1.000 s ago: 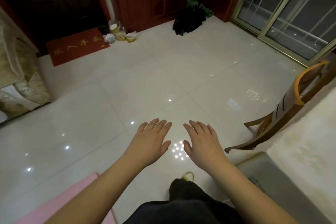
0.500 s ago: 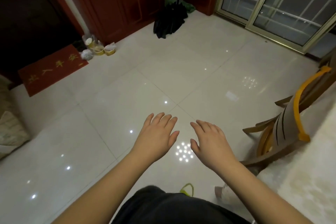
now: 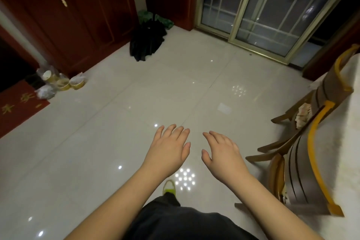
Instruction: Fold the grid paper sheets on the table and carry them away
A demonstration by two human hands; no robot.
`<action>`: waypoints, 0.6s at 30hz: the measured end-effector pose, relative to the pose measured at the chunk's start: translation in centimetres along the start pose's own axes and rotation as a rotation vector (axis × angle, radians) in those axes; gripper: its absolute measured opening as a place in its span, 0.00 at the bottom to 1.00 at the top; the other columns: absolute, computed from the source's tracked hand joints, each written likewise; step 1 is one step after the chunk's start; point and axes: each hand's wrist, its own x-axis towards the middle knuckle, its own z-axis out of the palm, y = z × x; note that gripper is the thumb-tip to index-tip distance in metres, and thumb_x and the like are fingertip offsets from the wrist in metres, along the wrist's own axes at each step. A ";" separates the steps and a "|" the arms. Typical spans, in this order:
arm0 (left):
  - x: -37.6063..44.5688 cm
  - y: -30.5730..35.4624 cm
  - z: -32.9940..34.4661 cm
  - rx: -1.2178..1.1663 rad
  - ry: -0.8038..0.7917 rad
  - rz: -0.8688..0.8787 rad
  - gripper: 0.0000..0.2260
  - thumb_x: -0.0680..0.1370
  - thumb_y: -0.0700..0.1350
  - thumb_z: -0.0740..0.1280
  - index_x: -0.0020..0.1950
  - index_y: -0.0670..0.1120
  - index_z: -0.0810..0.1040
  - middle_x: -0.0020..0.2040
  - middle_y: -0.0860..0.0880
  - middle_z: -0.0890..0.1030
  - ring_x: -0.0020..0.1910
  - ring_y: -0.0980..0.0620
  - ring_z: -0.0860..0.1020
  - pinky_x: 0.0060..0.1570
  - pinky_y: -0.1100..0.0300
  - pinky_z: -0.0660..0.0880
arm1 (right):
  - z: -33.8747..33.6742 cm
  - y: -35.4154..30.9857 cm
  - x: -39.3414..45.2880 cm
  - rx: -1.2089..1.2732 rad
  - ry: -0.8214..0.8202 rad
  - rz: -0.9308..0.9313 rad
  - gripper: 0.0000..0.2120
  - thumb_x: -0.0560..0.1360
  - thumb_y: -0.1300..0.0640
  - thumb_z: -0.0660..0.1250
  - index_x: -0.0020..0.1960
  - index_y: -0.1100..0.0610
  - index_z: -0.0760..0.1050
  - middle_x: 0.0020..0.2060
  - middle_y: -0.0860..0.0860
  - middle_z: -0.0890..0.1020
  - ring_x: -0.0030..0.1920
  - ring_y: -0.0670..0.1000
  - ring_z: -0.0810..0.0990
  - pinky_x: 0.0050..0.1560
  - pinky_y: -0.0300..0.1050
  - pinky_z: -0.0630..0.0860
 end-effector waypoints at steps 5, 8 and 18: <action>9.1 -2.2 -0.7 -0.004 0.033 0.154 0.21 0.78 0.53 0.53 0.63 0.48 0.79 0.57 0.51 0.82 0.59 0.48 0.79 0.60 0.45 0.74 | -3.9 0.9 6.4 0.015 0.063 0.118 0.27 0.81 0.47 0.54 0.78 0.50 0.56 0.76 0.48 0.61 0.75 0.49 0.60 0.74 0.45 0.53; 14.0 -2.3 -1.0 0.014 0.043 0.273 0.21 0.77 0.54 0.54 0.62 0.47 0.79 0.56 0.50 0.83 0.58 0.47 0.80 0.59 0.45 0.74 | -5.4 2.7 9.1 0.054 0.086 0.208 0.27 0.81 0.47 0.55 0.78 0.50 0.56 0.76 0.49 0.62 0.75 0.50 0.60 0.74 0.47 0.54; 31.6 4.8 0.2 -0.035 0.020 0.528 0.23 0.77 0.54 0.53 0.62 0.45 0.79 0.57 0.49 0.83 0.58 0.46 0.80 0.59 0.45 0.74 | -11.7 14.5 16.4 0.064 0.196 0.423 0.26 0.80 0.47 0.57 0.77 0.51 0.60 0.75 0.49 0.66 0.74 0.52 0.63 0.73 0.49 0.57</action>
